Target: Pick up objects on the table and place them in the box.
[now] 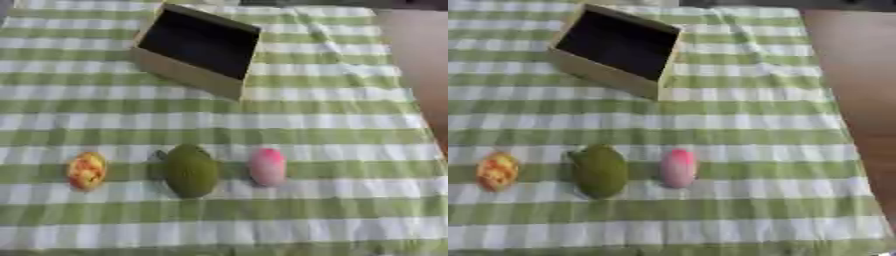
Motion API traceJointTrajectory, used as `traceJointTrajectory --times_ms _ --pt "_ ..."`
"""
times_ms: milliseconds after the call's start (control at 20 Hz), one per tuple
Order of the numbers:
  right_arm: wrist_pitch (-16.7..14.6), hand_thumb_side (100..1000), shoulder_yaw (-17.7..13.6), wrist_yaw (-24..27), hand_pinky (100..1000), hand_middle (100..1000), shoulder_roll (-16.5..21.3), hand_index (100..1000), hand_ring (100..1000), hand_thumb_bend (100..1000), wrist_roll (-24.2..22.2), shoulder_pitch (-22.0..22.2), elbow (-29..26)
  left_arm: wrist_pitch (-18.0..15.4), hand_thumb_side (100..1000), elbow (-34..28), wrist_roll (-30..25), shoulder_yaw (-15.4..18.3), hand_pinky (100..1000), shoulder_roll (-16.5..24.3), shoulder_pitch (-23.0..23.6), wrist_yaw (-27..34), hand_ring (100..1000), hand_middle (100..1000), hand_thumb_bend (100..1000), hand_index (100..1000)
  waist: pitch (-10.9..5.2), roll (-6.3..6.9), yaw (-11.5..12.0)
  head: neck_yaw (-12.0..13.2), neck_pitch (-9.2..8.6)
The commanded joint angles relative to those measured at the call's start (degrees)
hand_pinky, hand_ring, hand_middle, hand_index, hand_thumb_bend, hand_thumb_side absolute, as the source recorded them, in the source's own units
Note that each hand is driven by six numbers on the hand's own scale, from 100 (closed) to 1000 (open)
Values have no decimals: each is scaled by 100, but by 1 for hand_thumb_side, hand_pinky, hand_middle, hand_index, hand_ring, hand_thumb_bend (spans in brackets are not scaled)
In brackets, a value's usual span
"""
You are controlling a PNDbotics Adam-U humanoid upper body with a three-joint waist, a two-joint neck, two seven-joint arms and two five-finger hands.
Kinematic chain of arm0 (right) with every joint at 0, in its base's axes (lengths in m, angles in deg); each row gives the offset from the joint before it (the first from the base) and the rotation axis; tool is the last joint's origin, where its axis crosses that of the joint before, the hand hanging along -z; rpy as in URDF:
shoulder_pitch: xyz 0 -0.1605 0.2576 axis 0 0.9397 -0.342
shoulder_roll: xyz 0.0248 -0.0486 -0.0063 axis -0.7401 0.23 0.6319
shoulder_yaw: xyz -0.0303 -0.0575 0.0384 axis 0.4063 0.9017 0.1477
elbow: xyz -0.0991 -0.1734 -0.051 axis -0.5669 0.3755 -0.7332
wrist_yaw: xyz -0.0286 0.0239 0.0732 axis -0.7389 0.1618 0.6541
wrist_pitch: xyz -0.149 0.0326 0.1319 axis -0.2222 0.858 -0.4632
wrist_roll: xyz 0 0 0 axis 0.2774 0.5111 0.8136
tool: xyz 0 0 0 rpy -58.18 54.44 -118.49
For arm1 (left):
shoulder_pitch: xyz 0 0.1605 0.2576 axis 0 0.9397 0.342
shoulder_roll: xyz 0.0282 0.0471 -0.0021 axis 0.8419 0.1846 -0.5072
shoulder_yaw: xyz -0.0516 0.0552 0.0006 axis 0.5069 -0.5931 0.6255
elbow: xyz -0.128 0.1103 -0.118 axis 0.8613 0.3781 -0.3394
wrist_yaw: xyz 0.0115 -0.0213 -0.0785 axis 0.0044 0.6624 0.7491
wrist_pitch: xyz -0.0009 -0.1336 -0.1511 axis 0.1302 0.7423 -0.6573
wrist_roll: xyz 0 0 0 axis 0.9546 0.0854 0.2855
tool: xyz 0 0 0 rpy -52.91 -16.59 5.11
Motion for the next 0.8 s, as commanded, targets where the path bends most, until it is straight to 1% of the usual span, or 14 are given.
traceJointTrajectory --times_ms 50,150,200,350,400,450,500,600,700,800 --pt "-4 431 -13 -44 957 649 206 903 903 100 -40 -60 -85 -8 577 -97 -15 42 671 146 -28 1 770 721 100 861 -158 8 -9 -11 7" --pt "-31 406 27 -84 952 652 275 903 904 100 -111 -84 -85 -5 577 -97 -20 39 670 151 -22 1 770 721 100 861 -158 6 -9 -7 12" --pt "-74 379 70 -120 945 656 343 903 905 100 -166 -111 -85 -4 577 -97 -23 36 670 157 -19 1 769 721 100 861 -161 3 -8 -6 20" --pt "-269 346 308 -290 928 666 631 901 905 100 -371 -255 -85 1 577 -97 -33 25 670 183 -7 -1 769 721 100 861 -179 -18 -9 -5 35" --pt "-346 227 411 -364 918 674 753 898 904 100 -449 -315 -85 3 577 -97 -36 22 670 194 0 -2 769 721 100 861 -186 -27 -12 -1 39" --pt "-427 203 526 -444 915 676 883 897 904 100 -530 -385 -77 4 577 -97 -40 18 670 206 9 -4 769 721 100 861 -194 -35 -17 3 44" --pt "-523 149 644 -535 904 684 1046 894 905 100 -624 -464 -58 6 576 -97 -44 13 669 218 20 -5 769 721 100 861 -203 -47 -20 -1 51" --pt "-819 150 905 -915 901 702 1564 893 908 100 -771 -628 83 12 576 -97 -59 -4 669 219 24 1 769 721 100 861 -210 -52 -4 -33 55" --pt "-1084 133 1190 -1320 892 717 1908 890 908 100 -790 -808 229 19 576 -97 -79 -20 669 227 26 8 769 721 100 861 -217 -61 10 -52 63" --pt "-1298 142 1481 -1713 890 735 2171 892 913 100 -780 -1003 316 20 576 -97 -98 -34 669 236 24 17 769 721 100 861 -222 -68 26 -64 69"
